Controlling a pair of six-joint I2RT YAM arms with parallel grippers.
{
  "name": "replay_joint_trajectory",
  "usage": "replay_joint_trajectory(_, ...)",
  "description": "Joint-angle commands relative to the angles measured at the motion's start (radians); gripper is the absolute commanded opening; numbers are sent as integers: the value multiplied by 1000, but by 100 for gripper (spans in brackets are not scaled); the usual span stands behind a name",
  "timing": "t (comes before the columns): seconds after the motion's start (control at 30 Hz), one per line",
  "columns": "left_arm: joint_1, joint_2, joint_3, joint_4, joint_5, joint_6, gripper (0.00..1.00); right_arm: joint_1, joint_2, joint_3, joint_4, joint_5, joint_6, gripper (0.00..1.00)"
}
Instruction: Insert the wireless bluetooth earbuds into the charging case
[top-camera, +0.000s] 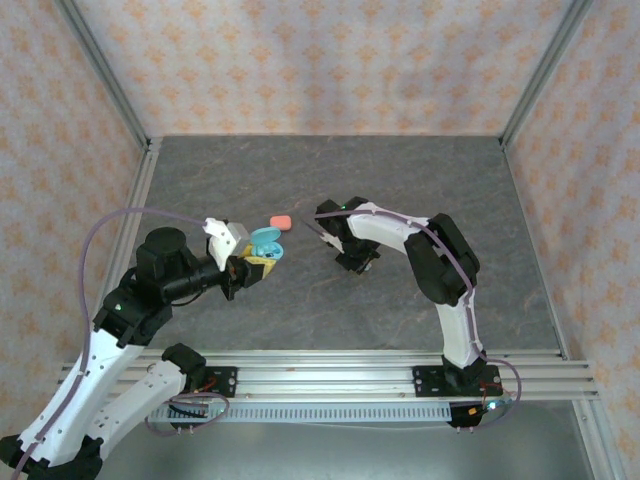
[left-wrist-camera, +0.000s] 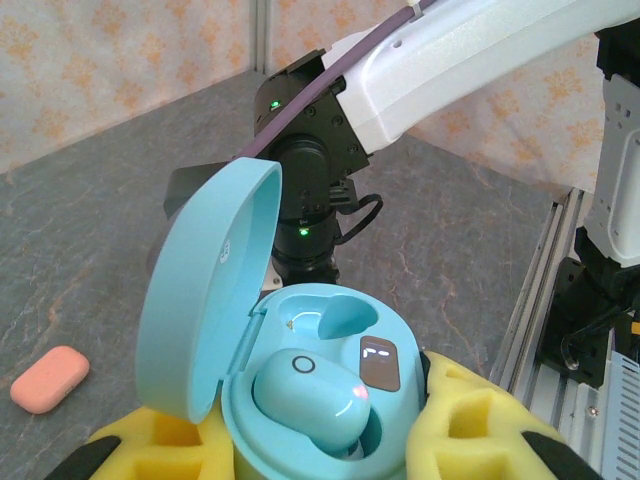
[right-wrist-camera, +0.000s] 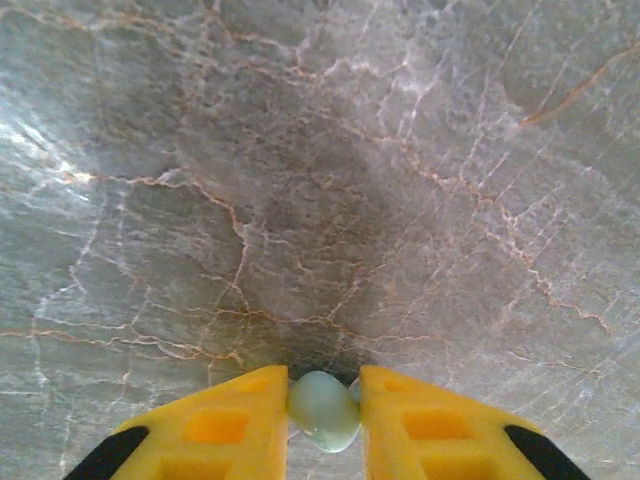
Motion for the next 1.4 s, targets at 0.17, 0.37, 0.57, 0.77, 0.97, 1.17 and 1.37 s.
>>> replay_joint_trajectory(0.17, -5, -9, 34, -3, -8, 8, 6, -13, 12, -7, -16, -19, 112, 12)
replay_joint_trajectory(0.37, -6, -2, 31, 25, 1, 5, 6, -68, -96, -42, 4, -166, 236, 7)
replay_joint_trajectory(0.57, -5, 40, 47, 96, 51, -12, 5, -97, -256, -15, -90, -246, 325, 4)
replay_joint_trajectory(0.77, -6, 110, 80, 172, 129, -18, 4, -103, -508, 5, -100, -403, 437, 2)
replay_joint_trajectory(0.97, -7, 169, 106, 240, 188, -26, 3, -102, -755, -22, 64, -593, 653, 2)
replay_joint_trajectory(1.17, -7, 223, 154, 225, 236, -6, 3, -67, -933, -46, 248, -609, 860, 1)
replay_joint_trajectory(1.37, -9, 229, 156, 232, 236, 3, 3, 80, -947, 2, 334, -541, 907, 1)
